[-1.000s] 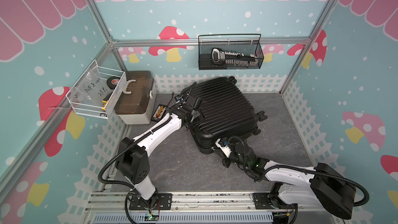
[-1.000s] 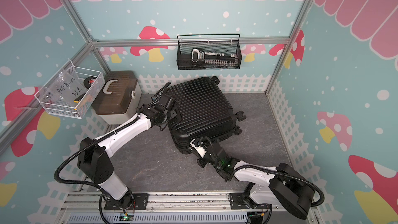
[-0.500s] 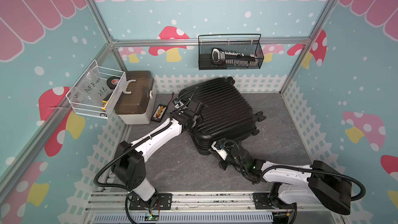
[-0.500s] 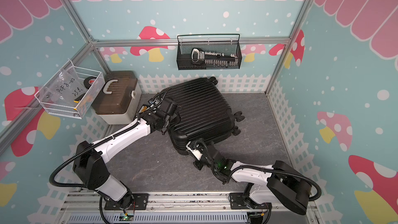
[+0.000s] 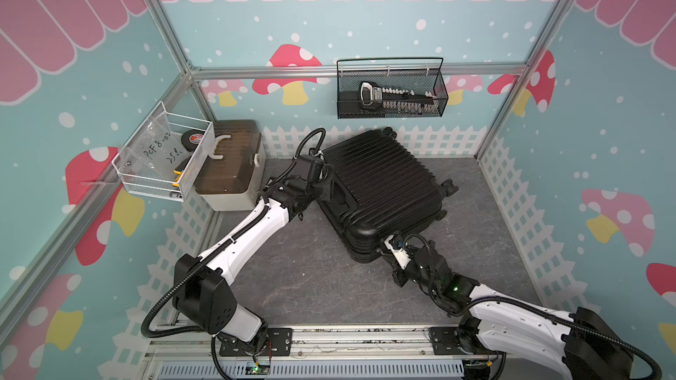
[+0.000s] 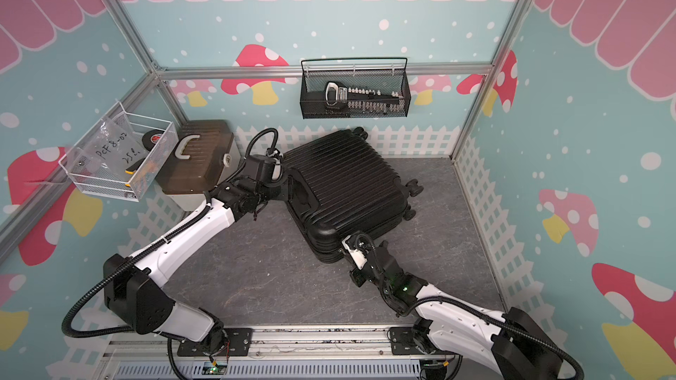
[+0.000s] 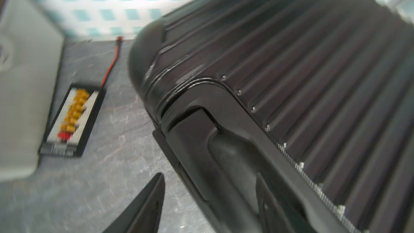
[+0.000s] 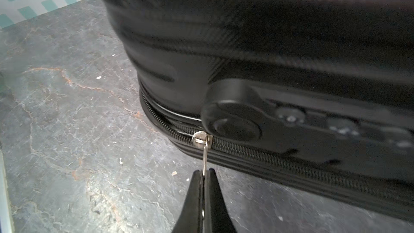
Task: Close the suitcase zippers
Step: Zip the zipper on the suitcase.
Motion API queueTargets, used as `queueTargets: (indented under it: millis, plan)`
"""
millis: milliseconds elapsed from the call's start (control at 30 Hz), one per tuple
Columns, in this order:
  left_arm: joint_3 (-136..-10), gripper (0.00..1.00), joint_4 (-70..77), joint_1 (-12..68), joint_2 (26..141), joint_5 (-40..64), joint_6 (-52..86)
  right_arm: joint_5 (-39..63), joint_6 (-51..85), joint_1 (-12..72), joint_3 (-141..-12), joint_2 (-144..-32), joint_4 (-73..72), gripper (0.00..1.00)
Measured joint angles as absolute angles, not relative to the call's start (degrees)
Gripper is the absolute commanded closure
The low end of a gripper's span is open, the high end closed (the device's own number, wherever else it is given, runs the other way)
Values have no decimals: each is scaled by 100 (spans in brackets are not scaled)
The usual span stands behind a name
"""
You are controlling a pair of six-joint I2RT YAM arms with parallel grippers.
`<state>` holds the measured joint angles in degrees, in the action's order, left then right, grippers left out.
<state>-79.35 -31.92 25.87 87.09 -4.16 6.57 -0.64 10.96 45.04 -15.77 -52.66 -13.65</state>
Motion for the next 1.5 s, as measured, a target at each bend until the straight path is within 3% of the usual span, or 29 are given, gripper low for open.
queueTargets:
  millis: [333,600,1000,1133,1300,1500]
  plan:
    - [-8543,31,-4495,1776,8757,2250,-4768,-40,1256,4274,-1507,-5137,-1282,100]
    - [-9758,33,-6031,1925,9841,2561,-7435,-34,1273,4270,-1507,-5146,-1288,100]
    - [-10573,37,-6541,2401,10847,1601,-8586,36,1295,4233,-1507,-5168,-1306,100]
    - [-10630,50,-6549,2567,10930,1166,-8794,32,1302,4233,-1522,-5142,-1243,100]
    - [-10510,79,-6604,2895,10779,856,-9373,-355,1337,4165,-1673,-4967,-797,100]
    - [-10005,80,-6820,3319,10307,504,-8079,-1000,1402,4056,-1747,-4753,-395,100]
